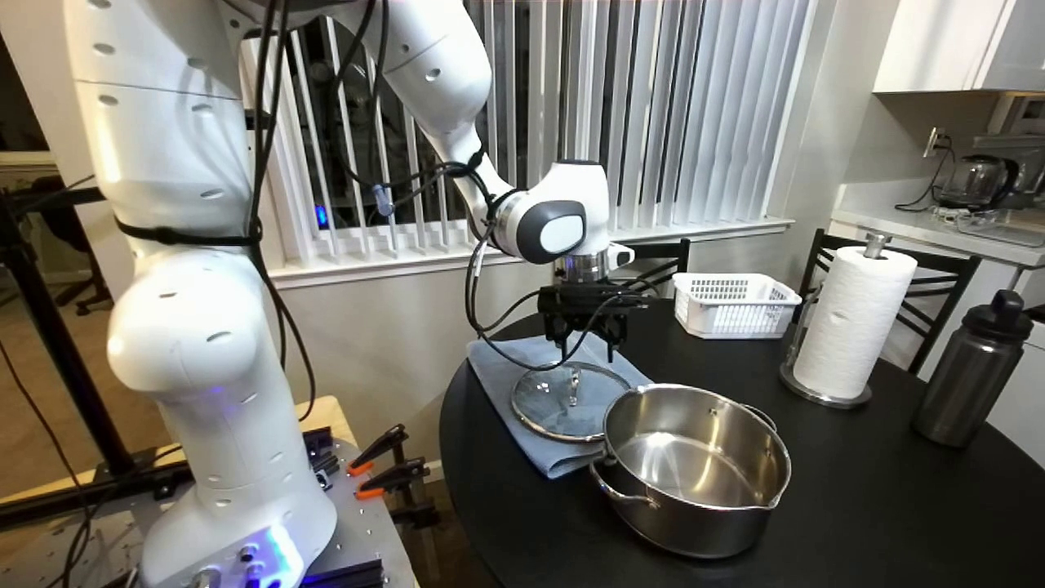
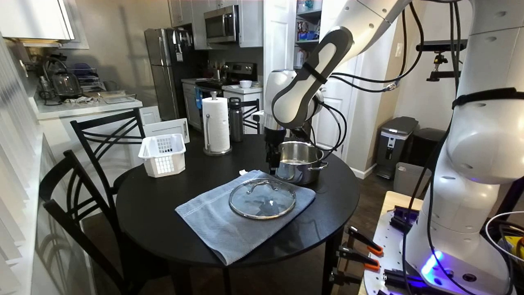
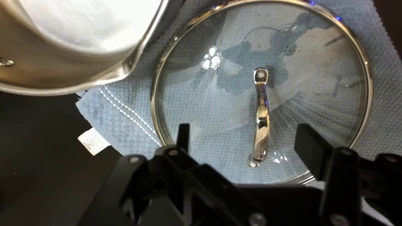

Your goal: Remove the glass lid from the pot.

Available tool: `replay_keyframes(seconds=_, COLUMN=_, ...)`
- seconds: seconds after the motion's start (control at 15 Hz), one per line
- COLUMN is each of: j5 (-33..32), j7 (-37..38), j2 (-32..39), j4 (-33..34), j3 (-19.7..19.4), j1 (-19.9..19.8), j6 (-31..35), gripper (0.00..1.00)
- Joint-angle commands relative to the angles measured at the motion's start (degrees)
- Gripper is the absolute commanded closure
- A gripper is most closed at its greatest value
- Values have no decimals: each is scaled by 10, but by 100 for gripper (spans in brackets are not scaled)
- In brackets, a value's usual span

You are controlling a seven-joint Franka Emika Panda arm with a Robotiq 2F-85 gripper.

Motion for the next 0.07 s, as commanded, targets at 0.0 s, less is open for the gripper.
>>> replay_keyframes(seconds=0.0, j5=0, j7=1, j2=0, j4=0, j3=-4, j1=5, j6=-1, gripper=14)
